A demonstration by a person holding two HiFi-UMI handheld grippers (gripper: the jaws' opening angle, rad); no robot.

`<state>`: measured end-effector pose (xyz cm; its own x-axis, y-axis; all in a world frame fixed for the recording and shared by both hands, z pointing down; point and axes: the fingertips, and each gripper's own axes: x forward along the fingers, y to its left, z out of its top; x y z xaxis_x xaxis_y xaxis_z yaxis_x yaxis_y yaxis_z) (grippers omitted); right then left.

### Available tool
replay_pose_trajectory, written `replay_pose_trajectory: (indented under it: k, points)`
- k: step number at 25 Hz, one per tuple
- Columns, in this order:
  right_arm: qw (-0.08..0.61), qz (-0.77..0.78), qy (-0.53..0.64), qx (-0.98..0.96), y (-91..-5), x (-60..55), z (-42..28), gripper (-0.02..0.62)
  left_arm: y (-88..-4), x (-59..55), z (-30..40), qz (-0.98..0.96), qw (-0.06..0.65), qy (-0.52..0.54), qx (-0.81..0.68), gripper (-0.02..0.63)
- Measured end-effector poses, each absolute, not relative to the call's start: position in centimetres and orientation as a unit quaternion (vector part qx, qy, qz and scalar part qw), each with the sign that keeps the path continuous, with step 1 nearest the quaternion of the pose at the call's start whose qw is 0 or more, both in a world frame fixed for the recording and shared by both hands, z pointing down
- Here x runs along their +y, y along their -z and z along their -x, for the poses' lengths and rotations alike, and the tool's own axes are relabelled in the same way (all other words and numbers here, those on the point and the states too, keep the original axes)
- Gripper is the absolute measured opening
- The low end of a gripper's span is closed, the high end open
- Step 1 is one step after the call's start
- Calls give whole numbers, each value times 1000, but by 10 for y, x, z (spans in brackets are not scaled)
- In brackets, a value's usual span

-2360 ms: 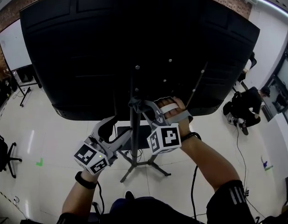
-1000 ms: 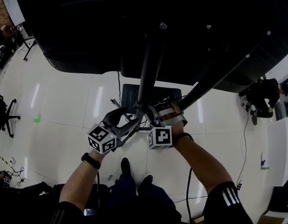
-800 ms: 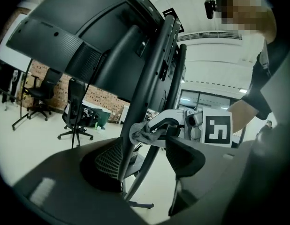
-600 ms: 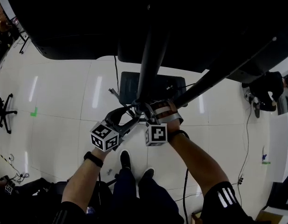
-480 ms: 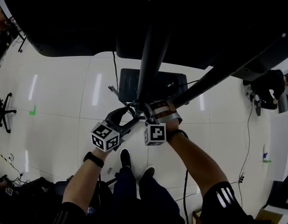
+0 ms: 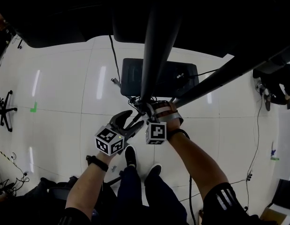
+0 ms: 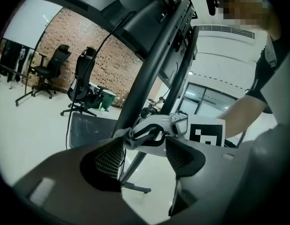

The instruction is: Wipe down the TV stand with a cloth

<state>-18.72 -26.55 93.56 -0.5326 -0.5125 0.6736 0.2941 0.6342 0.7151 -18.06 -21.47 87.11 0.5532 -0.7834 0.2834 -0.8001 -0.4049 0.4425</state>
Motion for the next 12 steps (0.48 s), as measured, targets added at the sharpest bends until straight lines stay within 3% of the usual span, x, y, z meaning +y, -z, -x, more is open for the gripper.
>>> replay_pose_trajectory:
  k: [8, 12]
  points:
    - [494, -67, 398, -770, -982, -270, 184, 35, -906, -212, 182, -829, 291, -30, -476, 310]
    - [480, -81, 374, -789, -961, -259, 177, 37, -899, -203, 178, -830, 291, -31, -475, 311]
